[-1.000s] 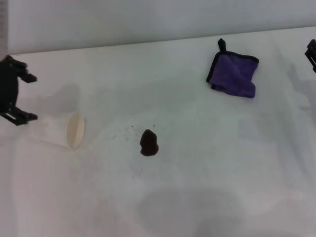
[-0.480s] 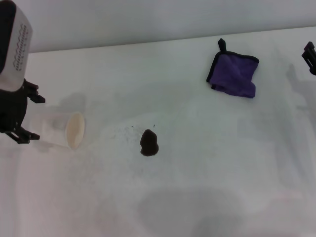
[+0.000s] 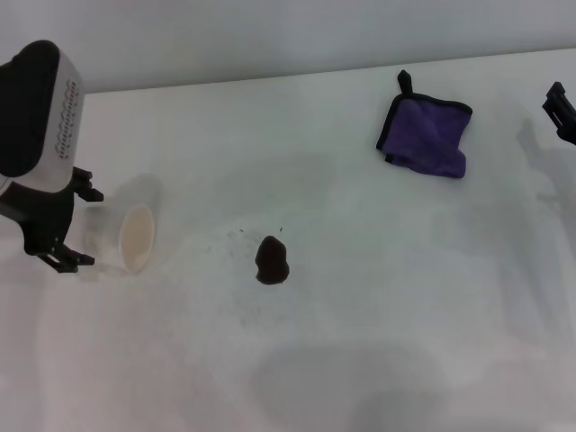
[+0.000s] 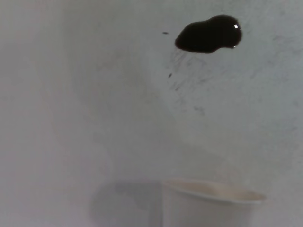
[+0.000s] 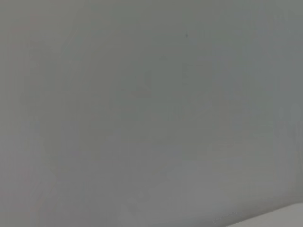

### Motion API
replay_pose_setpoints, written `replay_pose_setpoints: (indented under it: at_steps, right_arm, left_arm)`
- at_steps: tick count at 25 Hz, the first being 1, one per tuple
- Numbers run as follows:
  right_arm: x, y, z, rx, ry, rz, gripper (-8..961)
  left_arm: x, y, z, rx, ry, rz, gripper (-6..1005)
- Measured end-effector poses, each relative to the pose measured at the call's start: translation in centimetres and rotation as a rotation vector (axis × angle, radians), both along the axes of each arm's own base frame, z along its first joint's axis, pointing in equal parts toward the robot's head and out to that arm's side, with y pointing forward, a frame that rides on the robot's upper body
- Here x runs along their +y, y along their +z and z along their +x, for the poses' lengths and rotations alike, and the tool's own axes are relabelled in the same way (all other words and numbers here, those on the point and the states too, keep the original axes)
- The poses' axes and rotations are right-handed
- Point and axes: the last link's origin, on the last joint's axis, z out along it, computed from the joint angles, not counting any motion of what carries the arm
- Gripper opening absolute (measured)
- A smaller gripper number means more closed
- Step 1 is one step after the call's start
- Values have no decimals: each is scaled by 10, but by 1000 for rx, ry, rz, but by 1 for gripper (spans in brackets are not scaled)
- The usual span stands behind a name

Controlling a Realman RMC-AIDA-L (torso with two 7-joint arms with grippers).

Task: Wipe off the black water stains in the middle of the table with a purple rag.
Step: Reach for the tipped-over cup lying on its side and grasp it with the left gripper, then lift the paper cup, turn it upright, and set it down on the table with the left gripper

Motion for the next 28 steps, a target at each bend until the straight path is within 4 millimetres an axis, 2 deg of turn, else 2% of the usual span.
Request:
replay_pose_setpoints:
  at_steps: [15, 21, 28]
  right_arm:
    - [-3, -5, 0, 9, -5, -19, 869]
    - [-4, -6, 1, 8, -7, -21, 869]
    - [-4, -6, 1, 5, -5, -25, 869]
  left_arm:
    - [6, -21, -14, -31, 6, 34, 873]
    - [6, -25, -13, -60, 16, 46, 873]
    - [4, -28, -15, -85, 28, 51, 813]
